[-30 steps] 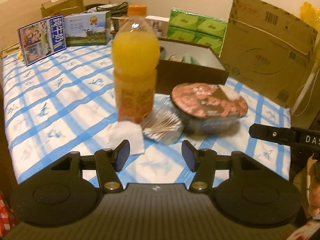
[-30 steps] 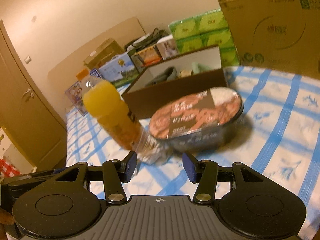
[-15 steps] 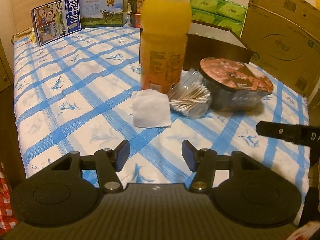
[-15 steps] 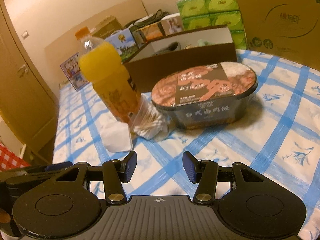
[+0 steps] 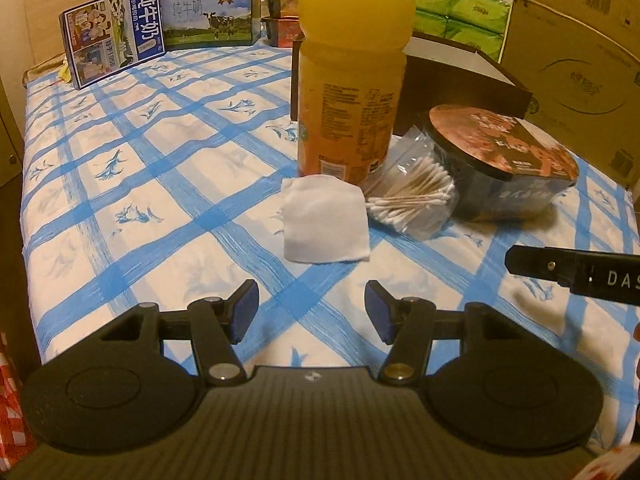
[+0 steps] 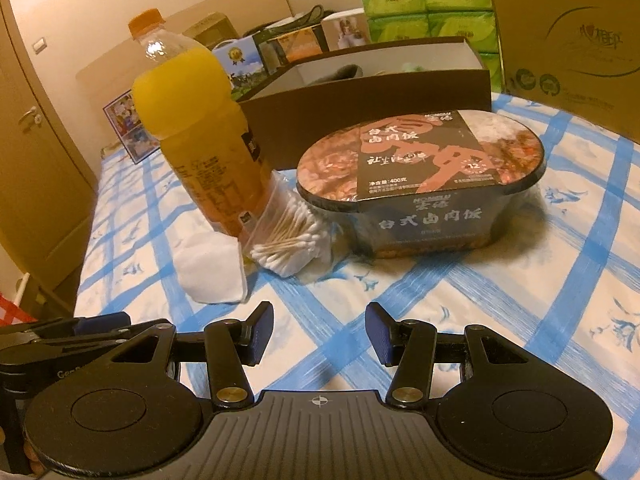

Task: Organize soft objects
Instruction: 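Close the left gripper on the white cotton pad while the right approaches the swab bag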

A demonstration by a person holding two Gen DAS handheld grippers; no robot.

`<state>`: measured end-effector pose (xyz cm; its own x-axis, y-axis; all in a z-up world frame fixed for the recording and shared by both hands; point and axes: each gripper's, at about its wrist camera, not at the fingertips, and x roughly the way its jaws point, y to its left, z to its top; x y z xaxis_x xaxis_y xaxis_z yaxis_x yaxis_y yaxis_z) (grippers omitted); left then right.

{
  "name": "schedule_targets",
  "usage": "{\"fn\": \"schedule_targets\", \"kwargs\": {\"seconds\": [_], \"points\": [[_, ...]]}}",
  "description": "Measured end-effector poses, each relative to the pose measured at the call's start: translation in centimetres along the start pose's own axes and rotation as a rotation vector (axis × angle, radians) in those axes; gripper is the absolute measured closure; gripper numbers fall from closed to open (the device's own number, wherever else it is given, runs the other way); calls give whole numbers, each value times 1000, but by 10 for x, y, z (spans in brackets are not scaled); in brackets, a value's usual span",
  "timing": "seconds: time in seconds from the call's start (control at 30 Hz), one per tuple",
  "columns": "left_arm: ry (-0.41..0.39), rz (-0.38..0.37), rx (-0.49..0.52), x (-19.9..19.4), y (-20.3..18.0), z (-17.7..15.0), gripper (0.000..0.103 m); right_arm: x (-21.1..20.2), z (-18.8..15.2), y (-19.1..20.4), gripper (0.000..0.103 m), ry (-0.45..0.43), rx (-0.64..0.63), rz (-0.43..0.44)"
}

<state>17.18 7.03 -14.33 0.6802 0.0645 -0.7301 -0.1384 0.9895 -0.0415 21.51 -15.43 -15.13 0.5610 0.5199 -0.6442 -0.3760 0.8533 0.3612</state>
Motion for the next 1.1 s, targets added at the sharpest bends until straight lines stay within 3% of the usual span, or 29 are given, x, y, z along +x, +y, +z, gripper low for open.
{"fn": "schedule_targets", "kwargs": {"seconds": [0.33,0.77,0.93,1.1], "points": [[-8,-17,8,35,9,14,42,24,4,-1,42,6,11,-11],[-21,-69,40,77,12,32,43,44,12,-6,40,11,31,-15],[-16,-102,65,82,9,31,58,47,13,-7,40,11,32,-14],[-21,-115,81,81,10,29,95,51,15,-6,40,9,31,-10]]}}
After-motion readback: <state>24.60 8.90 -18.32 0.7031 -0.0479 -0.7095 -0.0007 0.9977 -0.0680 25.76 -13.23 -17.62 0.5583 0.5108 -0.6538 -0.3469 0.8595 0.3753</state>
